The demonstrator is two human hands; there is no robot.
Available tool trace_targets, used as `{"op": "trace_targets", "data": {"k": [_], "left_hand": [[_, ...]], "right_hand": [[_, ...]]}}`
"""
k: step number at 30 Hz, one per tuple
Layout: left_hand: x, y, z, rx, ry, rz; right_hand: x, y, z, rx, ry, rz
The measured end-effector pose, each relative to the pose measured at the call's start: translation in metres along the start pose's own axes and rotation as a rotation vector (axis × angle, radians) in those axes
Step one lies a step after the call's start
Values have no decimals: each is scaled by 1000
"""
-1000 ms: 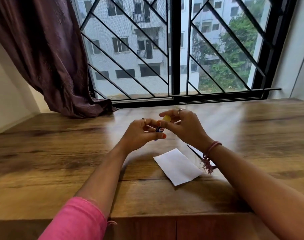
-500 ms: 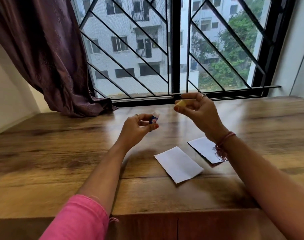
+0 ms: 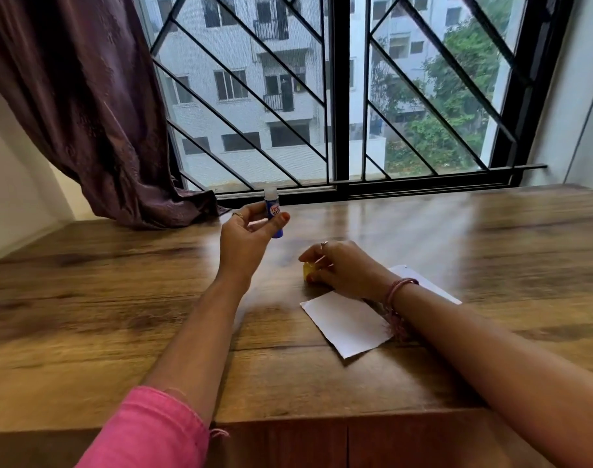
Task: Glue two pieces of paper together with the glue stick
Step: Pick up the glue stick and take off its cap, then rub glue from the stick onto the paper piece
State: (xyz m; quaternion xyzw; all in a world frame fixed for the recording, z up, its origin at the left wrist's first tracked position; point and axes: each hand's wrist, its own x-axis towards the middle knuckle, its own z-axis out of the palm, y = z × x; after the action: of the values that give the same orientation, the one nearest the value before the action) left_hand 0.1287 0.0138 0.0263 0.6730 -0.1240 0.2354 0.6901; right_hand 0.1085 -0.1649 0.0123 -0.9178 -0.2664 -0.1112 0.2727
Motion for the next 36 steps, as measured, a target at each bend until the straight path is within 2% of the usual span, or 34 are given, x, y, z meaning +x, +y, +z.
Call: {"op": "trace_targets", "data": {"k": [4, 9, 14, 16, 23, 27, 32, 36], "left_hand": [[-3, 5, 1, -15, -20, -30], [-13, 17, 7, -96, -146, -55], [-24, 26, 11, -117, -265, -53], [-27, 26, 12, -117, -310, -56], [-33, 21, 16, -122, -435, -107], [-35, 22, 19, -168, -417, -136], [-38, 24, 20, -106, -413, -96], [-40, 23, 25, -42, -462, -57]], "right_hand": [[-1, -2, -6, 83, -22, 25], [-7, -3, -23, 218, 112, 21], [-18, -10, -27, 551, 185, 123], [-19, -14, -25, 602, 188, 134], [-25, -16, -23, 629, 140, 124], [-27, -13, -24, 640, 86, 116], [-32, -7, -28, 608, 48, 88], [-41, 0, -36, 668, -74, 94]]}}
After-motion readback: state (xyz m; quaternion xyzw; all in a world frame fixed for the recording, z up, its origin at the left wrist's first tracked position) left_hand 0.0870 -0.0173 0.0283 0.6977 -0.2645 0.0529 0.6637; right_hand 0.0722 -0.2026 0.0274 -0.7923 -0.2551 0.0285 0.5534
